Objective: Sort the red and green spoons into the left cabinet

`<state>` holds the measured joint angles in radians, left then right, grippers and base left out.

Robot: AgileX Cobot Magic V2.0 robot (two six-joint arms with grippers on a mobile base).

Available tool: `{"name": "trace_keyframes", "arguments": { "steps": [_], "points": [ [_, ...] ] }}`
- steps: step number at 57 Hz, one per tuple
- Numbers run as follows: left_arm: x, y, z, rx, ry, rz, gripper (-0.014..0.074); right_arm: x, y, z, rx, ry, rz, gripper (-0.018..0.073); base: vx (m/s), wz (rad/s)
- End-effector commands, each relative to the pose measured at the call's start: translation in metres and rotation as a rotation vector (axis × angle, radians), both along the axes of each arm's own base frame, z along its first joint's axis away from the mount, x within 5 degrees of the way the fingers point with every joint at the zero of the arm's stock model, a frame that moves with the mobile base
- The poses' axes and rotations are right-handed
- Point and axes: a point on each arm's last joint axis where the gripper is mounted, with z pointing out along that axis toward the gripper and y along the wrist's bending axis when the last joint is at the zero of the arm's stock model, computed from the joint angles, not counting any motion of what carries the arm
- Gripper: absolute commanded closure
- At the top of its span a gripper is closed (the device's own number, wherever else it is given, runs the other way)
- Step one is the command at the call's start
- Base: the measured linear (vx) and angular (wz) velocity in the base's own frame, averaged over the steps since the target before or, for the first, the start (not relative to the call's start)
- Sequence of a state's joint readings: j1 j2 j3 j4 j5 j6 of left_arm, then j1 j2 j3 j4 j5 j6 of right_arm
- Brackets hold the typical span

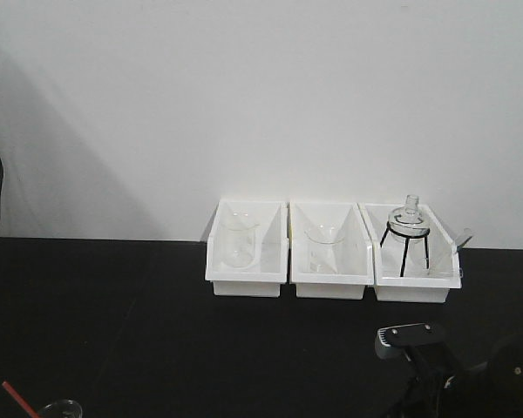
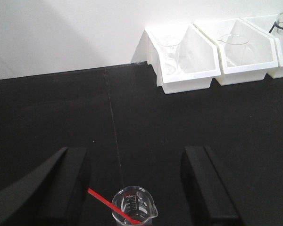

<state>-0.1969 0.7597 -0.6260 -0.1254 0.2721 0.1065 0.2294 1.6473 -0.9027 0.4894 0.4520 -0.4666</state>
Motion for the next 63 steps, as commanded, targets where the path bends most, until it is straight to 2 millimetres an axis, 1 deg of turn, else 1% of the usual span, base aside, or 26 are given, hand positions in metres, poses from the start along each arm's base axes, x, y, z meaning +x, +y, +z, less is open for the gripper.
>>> {"name": "trace_keyframes", "arguments": {
  "steps": [1, 7, 12, 13, 18, 22, 25, 33, 42, 51, 55, 63],
  "points": [
    [0.002, 0.001, 0.019, -0.039, -0.104, 0.015, 0.0086, 0.006, 0.0, 0.031, 0.025, -0.134, -0.017, 0.0564, 0.0, 0.0],
    [0.002, 0.001, 0.019, -0.074, -0.091, 0.024, 0.009, 0.006, 0.0, 0.05, 0.039, -0.194, -0.018, 0.0564, 0.0, 0.0],
    [0.002, 0.0, 0.018, -0.135, -0.059, 0.04, 0.0091, 0.002, -0.001, 0.073, 0.057, -0.26, -0.015, 0.0564, 0.0, 0.0],
    [0.002, 0.0, 0.017, -0.153, -0.047, 0.045, 0.009, 0.0, -0.001, 0.08, 0.063, -0.278, -0.013, 0.0564, 0.0, 0.0],
    [0.002, 0.0, 0.012, -0.222, 0.011, 0.068, 0.009, -0.009, -0.002, 0.106, 0.083, -0.342, -0.004, 0.0564, 0.0, 0.0],
    [0.004, -0.001, 0.009, -0.286, 0.057, 0.093, 0.009, -0.016, -0.004, 0.122, 0.096, -0.388, -0.001, 0.0564, 0.0, 0.0],
    [0.006, -0.001, 0.006, -0.331, 0.089, 0.112, 0.009, -0.025, -0.006, 0.136, 0.106, -0.433, 0.0, 0.0564, 0.0, 0.0],
    [0.019, -0.003, -0.001, -0.412, 0.134, 0.156, 0.009, -0.042, -0.01, 0.16, 0.126, -0.516, 0.0, 0.0564, 0.0, 0.0],
    [0.042, -0.005, -0.015, -0.436, 0.16, 0.194, 0.009, -0.058, -0.013, 0.176, 0.14, -0.564, 0.008, 0.0564, 0.0, 0.0],
    [0.069, -0.001, -0.035, -0.389, 0.185, 0.241, 0.009, -0.069, -0.014, 0.181, 0.14, -0.559, 0.03, 0.0564, 0.0, 0.0],
    [0.076, 0.006, -0.043, -0.387, 0.207, 0.279, 0.009, -0.07, -0.013, 0.18, 0.138, -0.542, 0.039, 0.0564, 0.0, 0.0],
    [0.082, 0.018, -0.051, -0.383, 0.232, 0.337, 0.009, -0.072, -0.013, 0.178, 0.134, -0.515, 0.053, 0.0564, 0.0, 0.0]
  ]
}}
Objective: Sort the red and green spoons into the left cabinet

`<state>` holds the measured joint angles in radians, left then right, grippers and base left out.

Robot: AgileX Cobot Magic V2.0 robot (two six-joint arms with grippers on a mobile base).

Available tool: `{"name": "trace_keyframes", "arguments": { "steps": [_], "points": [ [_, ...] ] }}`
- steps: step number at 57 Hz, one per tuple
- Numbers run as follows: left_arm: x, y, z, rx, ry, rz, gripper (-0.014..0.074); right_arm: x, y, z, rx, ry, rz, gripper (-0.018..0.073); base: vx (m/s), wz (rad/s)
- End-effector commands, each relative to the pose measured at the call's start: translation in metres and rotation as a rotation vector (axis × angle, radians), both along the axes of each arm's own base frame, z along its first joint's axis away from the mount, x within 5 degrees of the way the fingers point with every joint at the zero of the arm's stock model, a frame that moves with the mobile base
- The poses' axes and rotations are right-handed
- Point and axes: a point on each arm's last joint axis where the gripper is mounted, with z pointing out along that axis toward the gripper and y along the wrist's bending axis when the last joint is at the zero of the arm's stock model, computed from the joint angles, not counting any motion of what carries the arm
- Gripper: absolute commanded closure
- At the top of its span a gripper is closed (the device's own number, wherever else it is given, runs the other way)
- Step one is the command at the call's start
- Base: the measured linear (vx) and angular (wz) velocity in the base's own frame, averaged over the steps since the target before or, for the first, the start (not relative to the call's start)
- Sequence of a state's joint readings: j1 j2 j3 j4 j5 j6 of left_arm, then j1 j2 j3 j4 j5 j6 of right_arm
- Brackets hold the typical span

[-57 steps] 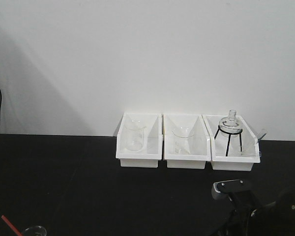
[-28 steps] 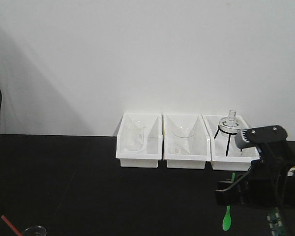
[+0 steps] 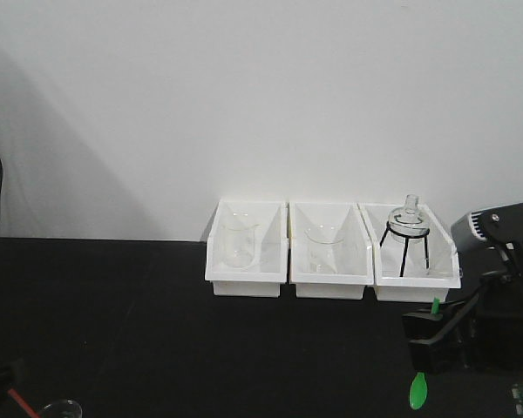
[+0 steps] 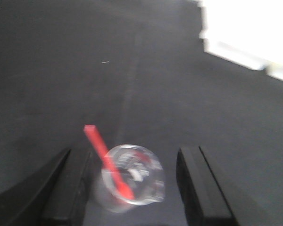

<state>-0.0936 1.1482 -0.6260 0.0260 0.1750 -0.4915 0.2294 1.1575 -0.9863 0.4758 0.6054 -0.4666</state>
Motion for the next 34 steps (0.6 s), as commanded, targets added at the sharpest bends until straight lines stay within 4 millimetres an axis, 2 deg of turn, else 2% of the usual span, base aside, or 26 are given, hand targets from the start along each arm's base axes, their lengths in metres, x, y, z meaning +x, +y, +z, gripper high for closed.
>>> {"name": "trace_keyframes", "arguments": {
  "steps": [1, 34],
  "points": [
    [0.009, 0.005, 0.018, -0.018, -0.118, 0.029, 0.009, -0.002, -0.002, 0.02, 0.029, -0.09, -0.018, 0.0564, 0.0, 0.0],
    [0.042, 0.002, -0.021, -0.022, -0.072, 0.029, 0.009, -0.001, -0.002, 0.02, 0.03, -0.098, -0.023, 0.0564, 0.0, 0.0]
  ]
}}
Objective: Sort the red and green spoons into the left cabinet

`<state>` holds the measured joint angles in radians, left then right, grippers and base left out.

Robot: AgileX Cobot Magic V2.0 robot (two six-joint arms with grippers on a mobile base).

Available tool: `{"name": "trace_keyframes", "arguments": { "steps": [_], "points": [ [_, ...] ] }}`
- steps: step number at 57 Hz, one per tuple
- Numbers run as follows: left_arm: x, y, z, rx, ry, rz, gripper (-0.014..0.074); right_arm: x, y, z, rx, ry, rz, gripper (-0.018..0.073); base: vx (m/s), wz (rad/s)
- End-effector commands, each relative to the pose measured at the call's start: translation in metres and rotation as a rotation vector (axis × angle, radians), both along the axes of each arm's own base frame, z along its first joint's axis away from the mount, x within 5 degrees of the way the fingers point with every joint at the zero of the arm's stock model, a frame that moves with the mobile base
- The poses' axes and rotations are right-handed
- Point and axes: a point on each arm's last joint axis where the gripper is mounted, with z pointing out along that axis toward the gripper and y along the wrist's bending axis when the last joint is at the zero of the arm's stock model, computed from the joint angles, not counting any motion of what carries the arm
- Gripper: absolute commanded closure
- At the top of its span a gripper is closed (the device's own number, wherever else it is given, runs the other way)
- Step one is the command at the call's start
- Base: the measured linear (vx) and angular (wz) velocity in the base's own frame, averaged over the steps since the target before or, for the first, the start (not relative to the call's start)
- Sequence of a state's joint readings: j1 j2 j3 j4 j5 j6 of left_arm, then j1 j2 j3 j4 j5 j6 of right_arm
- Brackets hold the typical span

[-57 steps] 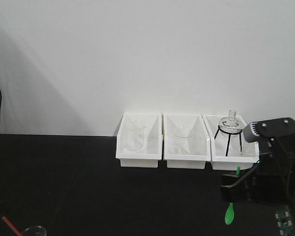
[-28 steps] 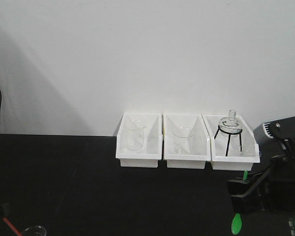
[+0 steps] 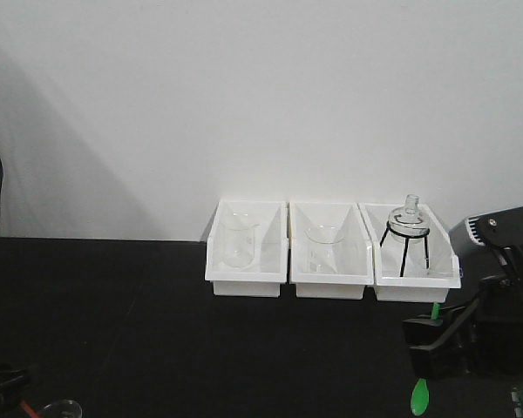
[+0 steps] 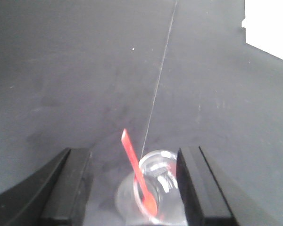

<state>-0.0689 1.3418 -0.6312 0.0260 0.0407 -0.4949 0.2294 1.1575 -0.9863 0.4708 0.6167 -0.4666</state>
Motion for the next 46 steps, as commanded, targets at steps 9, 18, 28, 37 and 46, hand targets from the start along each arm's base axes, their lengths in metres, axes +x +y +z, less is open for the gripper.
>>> {"name": "trace_keyframes", "arguments": {
  "steps": [9, 18, 28, 37, 46],
  "points": [
    [0.021, -0.002, 0.004, -0.022, -0.132, 0.005, 0.009, 0.0, -0.002, 0.021, 0.037, -0.107, -0.028, 0.0564, 0.0, 0.0],
    [0.028, -0.002, -0.008, -0.022, -0.117, 0.005, 0.0107, 0.0, -0.002, 0.021, 0.037, -0.108, -0.029, 0.0564, 0.0, 0.0],
    [0.034, -0.003, -0.022, -0.021, -0.098, 0.004, 0.0177, 0.0, -0.002, 0.021, 0.042, -0.108, -0.03, 0.0564, 0.0, 0.0],
    [0.039, -0.003, -0.023, -0.024, -0.138, 0.003, 0.0334, 0.0, -0.002, 0.021, 0.041, -0.107, -0.029, 0.0564, 0.0, 0.0],
    [0.042, -0.003, -0.017, -0.027, -0.201, -0.001, 0.0528, 0.0, -0.002, 0.021, 0.044, -0.106, -0.031, 0.0564, 0.0, 0.0]
  ]
}}
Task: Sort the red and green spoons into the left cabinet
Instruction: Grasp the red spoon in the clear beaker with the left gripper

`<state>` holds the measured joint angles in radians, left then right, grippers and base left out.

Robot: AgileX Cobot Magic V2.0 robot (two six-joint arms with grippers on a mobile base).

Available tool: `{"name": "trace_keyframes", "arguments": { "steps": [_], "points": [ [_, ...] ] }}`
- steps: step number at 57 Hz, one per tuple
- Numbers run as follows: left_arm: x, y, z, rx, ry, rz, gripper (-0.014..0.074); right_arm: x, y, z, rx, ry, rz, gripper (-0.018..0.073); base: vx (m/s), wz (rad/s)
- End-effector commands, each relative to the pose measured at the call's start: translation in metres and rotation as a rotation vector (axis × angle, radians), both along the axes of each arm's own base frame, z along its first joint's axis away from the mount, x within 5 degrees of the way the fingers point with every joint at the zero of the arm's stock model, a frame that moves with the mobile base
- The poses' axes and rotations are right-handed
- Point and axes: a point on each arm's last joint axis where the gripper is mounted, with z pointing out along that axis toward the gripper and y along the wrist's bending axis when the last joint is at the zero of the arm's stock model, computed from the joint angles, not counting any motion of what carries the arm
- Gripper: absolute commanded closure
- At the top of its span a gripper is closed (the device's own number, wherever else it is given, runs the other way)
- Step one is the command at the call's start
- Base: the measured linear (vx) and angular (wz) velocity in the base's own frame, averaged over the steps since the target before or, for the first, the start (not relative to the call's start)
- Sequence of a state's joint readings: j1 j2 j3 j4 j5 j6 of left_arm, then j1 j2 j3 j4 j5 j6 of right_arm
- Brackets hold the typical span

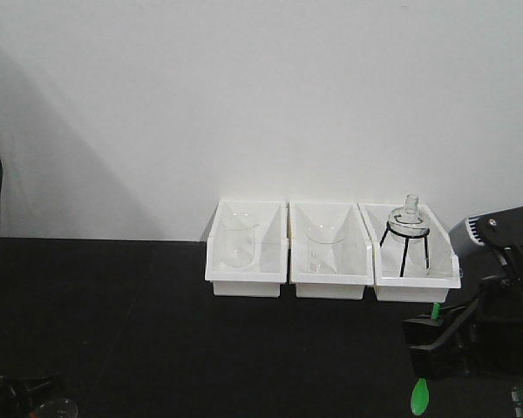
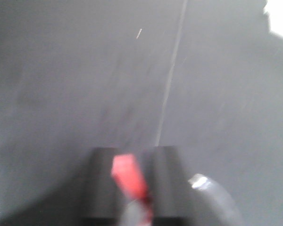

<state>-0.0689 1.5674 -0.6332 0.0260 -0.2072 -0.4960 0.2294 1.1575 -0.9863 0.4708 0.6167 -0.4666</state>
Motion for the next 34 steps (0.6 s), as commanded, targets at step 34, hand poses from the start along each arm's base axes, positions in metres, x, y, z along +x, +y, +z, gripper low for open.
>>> {"name": "trace_keyframes", "arguments": {
  "steps": [34],
  "points": [
    [-0.021, -0.009, 0.097, 0.222, -0.439, -0.243, 0.0603, 0.001, -0.002, 0.023, 0.044, -0.123, -0.037, 0.0564, 0.0, 0.0]
  ]
}}
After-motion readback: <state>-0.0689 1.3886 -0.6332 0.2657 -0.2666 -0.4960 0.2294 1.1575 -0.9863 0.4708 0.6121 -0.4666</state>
